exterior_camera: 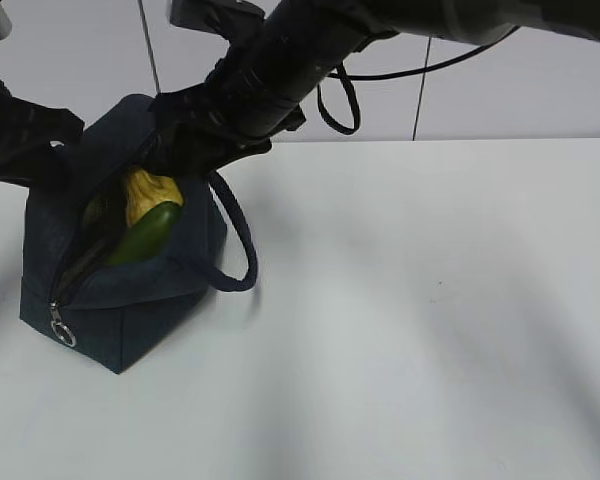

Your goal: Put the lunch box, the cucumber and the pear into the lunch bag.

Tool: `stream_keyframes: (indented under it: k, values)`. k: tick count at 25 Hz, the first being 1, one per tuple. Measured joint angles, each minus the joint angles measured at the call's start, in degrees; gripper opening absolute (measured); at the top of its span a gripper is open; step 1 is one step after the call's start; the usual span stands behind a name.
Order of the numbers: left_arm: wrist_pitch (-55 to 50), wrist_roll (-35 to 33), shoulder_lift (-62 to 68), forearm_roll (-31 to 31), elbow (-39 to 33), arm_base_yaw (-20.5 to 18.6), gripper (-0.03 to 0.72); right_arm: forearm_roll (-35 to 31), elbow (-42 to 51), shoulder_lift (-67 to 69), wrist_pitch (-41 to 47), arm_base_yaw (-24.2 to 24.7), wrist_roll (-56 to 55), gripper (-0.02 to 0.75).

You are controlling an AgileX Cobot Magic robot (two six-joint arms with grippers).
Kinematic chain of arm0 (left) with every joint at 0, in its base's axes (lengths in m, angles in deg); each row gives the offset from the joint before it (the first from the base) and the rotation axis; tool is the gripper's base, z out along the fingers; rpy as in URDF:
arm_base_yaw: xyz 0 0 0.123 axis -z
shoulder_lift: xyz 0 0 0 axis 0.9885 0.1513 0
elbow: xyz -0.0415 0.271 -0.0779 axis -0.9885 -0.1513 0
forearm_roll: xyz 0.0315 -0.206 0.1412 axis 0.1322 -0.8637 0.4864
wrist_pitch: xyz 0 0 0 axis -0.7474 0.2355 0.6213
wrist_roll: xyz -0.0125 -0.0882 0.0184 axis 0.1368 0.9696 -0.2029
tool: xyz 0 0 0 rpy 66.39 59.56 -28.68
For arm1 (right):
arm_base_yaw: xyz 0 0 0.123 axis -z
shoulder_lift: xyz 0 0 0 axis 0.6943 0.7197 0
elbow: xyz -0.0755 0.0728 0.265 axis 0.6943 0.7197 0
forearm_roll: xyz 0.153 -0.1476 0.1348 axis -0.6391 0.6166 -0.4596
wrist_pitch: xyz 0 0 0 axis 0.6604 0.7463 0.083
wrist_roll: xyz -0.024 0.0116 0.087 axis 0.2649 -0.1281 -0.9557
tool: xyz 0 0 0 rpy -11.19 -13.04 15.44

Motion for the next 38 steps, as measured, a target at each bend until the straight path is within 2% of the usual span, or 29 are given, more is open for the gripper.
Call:
stream_keyframes:
  k: [23, 26, 32, 38]
  values:
    - [-0.02, 0.0, 0.0, 0.0, 0.0, 0.0, 0.004, 1.85, -0.59, 4.07, 4.14, 0.0, -3.03, 0.305]
    - [-0.07, 0.0, 0.0, 0.0, 0.0, 0.0, 0.004, 1.96, -0.59, 4.07, 4.35, 0.0, -3.16, 0.248]
    - [-0.07, 0.0, 0.0, 0.0, 0.0, 0.0, 0.004, 2.92, -0.59, 4.07, 4.99, -0.1, -3.16, 0.028]
    - [-0.07, 0.0, 0.0, -0.06, 0.0, 0.0, 0.004, 7.85, -2.44, 4.07, 7.09, -0.1, -3.46, 0.014]
